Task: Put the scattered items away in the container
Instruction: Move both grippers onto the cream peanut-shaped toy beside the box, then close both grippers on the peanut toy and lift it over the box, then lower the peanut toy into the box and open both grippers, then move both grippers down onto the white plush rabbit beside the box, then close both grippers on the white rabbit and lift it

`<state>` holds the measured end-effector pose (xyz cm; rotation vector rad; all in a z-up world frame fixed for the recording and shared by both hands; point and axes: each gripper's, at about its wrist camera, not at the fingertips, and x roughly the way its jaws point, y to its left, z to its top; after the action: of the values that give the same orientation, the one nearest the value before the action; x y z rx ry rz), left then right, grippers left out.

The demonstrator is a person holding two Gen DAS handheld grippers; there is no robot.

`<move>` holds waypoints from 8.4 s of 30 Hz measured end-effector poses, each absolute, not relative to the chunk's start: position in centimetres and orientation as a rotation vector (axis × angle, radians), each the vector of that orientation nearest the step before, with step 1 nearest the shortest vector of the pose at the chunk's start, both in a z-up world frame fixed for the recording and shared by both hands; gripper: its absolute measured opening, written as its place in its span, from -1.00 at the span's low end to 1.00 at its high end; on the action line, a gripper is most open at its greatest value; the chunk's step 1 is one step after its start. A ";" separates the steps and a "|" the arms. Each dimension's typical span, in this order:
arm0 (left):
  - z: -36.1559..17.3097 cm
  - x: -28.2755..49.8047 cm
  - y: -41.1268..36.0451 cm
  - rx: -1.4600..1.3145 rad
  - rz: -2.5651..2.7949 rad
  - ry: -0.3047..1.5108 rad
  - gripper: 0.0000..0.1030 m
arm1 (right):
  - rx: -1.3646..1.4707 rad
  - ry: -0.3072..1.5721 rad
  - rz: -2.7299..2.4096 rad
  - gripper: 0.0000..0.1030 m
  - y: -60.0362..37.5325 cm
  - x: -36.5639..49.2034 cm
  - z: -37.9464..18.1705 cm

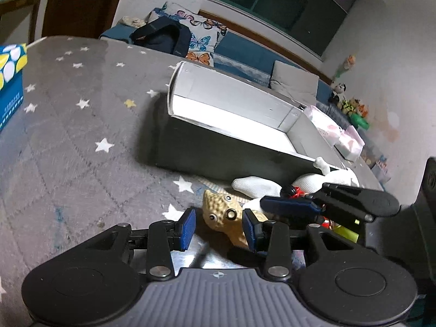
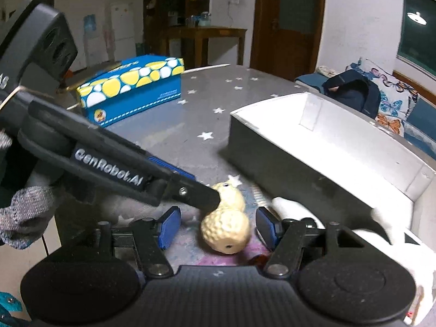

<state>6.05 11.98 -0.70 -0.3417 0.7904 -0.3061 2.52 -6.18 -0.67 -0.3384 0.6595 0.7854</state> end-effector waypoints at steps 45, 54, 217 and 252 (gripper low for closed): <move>4.0 6.9 9.7 -0.549 -0.304 0.708 -0.30 | -0.164 0.546 0.687 -0.23 -10.7 1.4 3.9; 6.0 13.2 5.5 -0.516 -0.378 0.688 -0.30 | -0.126 0.499 0.576 -0.23 -14.3 5.4 6.2; 0.1 14.2 0.5 -0.517 -0.524 0.799 -0.70 | 0.137 0.653 0.420 -0.09 -23.6 6.8 1.9; 5.2 10.6 2.3 -0.542 -0.604 0.606 -0.85 | 0.041 0.598 0.508 0.22 -19.6 5.1 3.1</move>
<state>10.62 2.29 5.16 -0.5419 0.6055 -0.6045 5.13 -19.59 3.07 0.0414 0.5977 0.5080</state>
